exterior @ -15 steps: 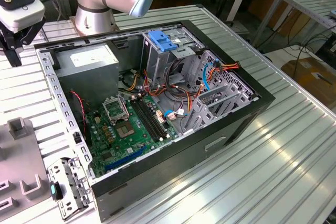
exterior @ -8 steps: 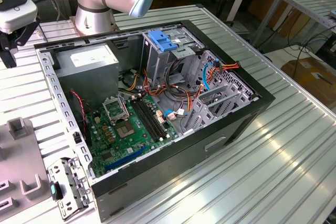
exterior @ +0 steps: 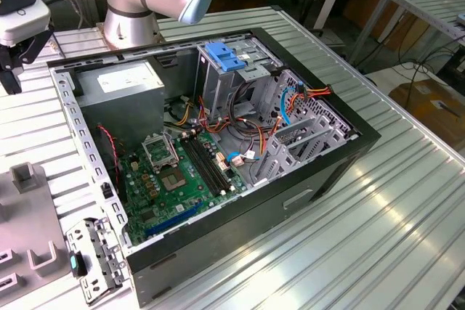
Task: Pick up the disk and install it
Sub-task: 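Reach for the disk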
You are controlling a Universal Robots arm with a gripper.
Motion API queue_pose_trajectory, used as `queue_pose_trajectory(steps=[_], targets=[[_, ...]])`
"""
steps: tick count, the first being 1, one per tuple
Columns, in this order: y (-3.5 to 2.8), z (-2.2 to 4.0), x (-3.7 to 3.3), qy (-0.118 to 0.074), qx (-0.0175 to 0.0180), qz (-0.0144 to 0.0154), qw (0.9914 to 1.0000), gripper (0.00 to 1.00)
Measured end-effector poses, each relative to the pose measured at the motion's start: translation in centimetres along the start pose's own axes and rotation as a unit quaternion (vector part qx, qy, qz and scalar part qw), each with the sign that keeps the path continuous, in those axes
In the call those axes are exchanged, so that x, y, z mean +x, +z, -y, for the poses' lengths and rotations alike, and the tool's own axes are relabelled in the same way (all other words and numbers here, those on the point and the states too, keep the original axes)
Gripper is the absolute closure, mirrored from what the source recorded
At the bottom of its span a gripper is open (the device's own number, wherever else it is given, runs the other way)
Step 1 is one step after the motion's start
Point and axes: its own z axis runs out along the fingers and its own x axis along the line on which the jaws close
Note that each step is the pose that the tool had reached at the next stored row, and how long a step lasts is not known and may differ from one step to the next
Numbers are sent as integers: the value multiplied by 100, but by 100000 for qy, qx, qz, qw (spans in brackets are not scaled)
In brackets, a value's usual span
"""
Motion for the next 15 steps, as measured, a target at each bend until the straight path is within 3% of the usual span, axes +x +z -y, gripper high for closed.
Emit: queue_pose_trajectory(steps=[5,15], targets=[[1,-4,27,4,-2,2,100000,89],[6,-44,144,-2,4,-5,100000,89]])
